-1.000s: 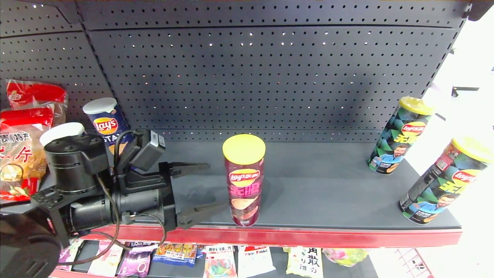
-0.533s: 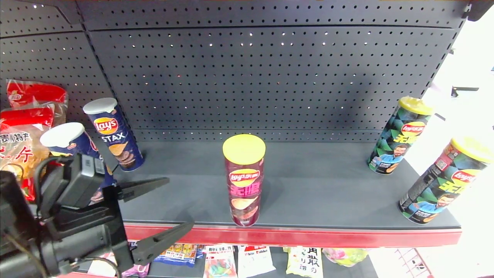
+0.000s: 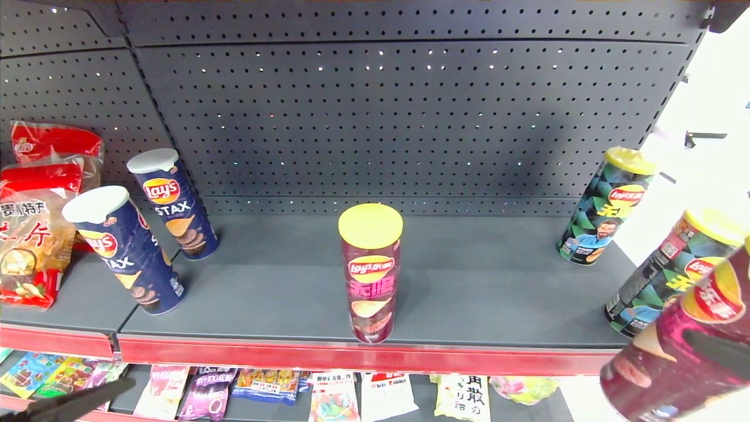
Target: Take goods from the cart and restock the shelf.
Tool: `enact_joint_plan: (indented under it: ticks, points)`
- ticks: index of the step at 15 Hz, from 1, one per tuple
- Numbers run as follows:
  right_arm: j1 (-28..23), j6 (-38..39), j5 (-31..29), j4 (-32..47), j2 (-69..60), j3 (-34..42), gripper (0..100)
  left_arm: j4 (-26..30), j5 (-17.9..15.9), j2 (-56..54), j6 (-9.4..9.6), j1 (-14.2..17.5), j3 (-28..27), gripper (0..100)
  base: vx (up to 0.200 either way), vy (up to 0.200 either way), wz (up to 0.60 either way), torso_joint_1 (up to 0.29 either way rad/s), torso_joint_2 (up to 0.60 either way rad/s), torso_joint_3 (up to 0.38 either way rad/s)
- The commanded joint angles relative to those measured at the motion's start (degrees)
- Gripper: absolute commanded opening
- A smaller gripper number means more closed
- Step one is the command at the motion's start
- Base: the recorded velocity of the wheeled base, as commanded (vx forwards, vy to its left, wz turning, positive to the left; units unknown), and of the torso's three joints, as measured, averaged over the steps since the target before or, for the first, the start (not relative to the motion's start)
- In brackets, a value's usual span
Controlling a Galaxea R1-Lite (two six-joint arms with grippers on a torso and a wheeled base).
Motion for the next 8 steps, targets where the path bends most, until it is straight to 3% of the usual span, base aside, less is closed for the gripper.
enact_joint_plan:
  ticks: [1, 5, 8]
  points:
    - [4.3, -0.1, 0.4, -5.1, 17.0, -7.8, 0, 8.9, 1.0, -13.3, -0.15, 0.1, -3.5, 100, 0.000, 0.000, 0.00, 0.000, 0.00, 0.000]
    - [5.8, 1.5, 0.8, -7.0, 29.1, -15.9, 0, 9.3, 1.4, -13.3, -0.42, 0.1, -3.4, 100, 0.000, 0.000, 0.00, 0.000, 0.00, 0.000]
    - [7.1, 1.7, 1.0, -12.8, 38.0, -20.5, 0, 9.3, 1.4, -13.4, -0.42, 0.1, -3.4, 100, 0.000, 0.000, 0.00, 0.000, 0.00, 0.000]
